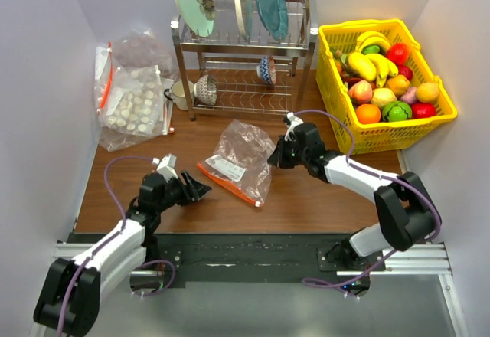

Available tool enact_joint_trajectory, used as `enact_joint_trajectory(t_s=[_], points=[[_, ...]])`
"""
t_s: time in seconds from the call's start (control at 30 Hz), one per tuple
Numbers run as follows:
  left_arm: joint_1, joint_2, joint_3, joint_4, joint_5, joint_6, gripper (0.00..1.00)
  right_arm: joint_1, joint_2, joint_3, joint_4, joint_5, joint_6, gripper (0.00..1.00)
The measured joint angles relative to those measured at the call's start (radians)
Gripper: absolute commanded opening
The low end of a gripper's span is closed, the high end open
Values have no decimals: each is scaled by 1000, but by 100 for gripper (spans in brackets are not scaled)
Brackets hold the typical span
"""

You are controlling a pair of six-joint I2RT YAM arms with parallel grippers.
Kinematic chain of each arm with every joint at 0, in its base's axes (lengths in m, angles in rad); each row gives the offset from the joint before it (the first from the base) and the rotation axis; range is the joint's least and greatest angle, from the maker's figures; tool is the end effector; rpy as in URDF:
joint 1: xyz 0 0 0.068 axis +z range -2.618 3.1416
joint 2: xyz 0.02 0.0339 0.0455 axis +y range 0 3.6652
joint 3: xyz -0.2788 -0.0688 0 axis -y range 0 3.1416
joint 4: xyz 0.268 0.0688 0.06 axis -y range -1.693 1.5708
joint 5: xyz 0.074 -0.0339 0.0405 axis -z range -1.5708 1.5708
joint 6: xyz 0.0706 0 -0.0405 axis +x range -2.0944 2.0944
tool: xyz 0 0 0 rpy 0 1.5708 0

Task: Place the food in the zip-top bag and seal the zipper
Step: Pick up the zipper food storage bag at the center of the board.

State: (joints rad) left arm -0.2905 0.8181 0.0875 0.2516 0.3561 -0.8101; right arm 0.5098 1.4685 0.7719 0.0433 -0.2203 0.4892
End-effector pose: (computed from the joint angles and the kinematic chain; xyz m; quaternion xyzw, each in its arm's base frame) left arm 0.1783 -0.0790 0.1182 -0.1272 0.8365 -0.3962 0.3564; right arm 0.2971 0.1838 0.1781 -0.0579 0.8906 0.2973 0.3392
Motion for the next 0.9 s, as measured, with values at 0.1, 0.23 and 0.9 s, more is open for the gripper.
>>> enact_joint_trajectory(t_s=[0.1, 0.23, 0.9], points=[[-4, -41, -41, 45, 0, -68, 53, 1, -38, -47, 12, 6, 18, 0], [-6, -18, -42, 129, -5, -113, 52, 1, -52, -73, 29, 21, 32, 0], [-106, 391, -42, 444, -62, -201, 40, 1, -130, -156, 87, 22, 111, 0]])
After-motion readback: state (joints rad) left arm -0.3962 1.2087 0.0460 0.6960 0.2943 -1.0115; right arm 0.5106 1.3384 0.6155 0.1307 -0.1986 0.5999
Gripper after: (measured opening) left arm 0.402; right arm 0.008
